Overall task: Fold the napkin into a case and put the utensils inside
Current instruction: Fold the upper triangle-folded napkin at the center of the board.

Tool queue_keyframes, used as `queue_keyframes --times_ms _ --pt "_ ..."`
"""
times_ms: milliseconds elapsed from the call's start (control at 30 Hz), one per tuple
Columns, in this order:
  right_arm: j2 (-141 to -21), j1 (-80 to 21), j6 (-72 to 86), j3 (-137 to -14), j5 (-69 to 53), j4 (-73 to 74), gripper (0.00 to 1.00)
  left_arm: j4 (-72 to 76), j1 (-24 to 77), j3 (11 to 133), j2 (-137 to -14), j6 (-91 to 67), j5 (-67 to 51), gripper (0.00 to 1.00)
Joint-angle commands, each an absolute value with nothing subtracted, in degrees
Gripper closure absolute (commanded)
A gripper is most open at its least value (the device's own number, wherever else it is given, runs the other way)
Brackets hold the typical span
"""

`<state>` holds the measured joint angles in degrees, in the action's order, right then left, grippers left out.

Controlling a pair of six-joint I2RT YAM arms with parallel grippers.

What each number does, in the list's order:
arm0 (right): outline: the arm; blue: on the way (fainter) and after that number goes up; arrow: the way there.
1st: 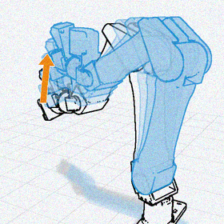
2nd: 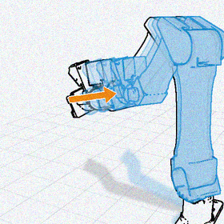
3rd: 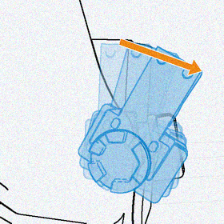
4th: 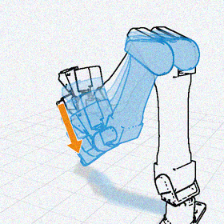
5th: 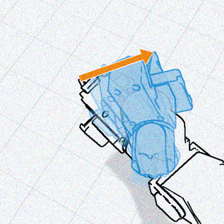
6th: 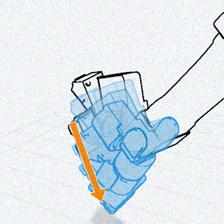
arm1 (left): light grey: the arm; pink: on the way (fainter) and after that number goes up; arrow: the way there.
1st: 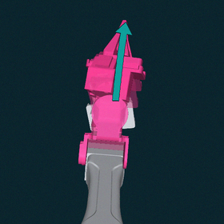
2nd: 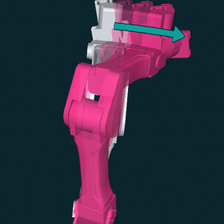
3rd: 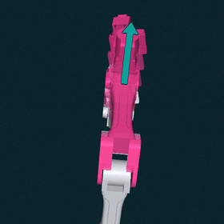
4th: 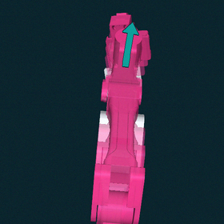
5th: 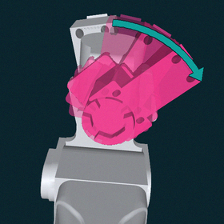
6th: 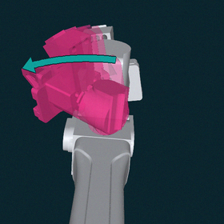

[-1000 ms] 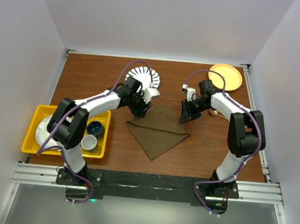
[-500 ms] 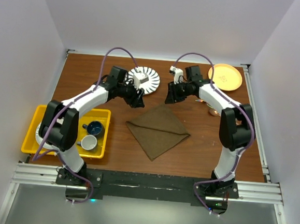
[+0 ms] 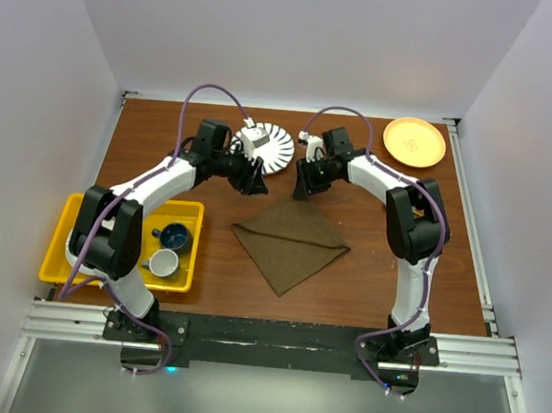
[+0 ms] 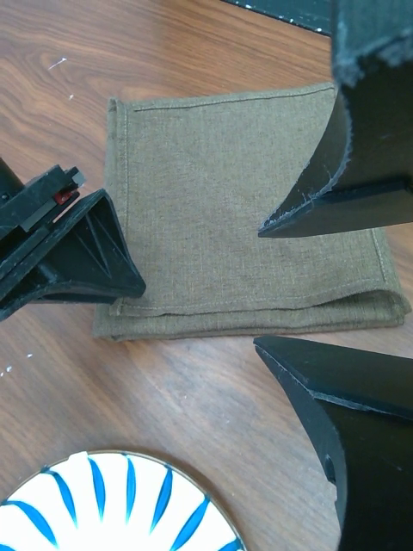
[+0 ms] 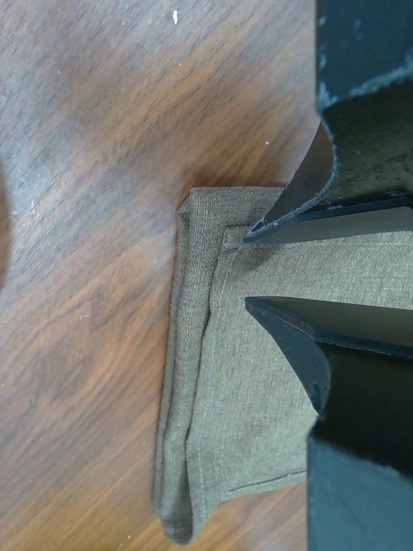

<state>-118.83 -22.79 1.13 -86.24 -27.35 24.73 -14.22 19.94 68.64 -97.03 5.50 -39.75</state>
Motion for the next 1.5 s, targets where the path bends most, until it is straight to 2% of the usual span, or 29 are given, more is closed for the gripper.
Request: queue_keyframes --times_ms 0,600,833,1000,1467 --pt "-118.56 -23.29 1.58 -87.98 -25.23 22.41 0.63 -11.86 19.51 68.29 -94.31 4.13 -41.84 0.46" --pt "-120.85 -24.43 0.53 -88.68 -21.71 23.47 0.61 -11.43 19.51 68.82 -94.48 3.60 -41.31 0.45" --pt "-120.06 -24.43 0.26 -88.77 -21.89 23.55 0.80 -11.60 19.51 68.99 -94.57 3.60 -41.13 0.45" --pt "-118.57 -24.52 0.35 -88.95 -21.53 23.55 0.99 -11.86 19.51 68.91 -94.57 3.87 -40.87 0.45" --pt "-114.70 -24.26 0.35 -86.75 -18.90 20.04 1.00 -12.22 19.51 66.71 -94.48 4.05 -42.09 0.47"
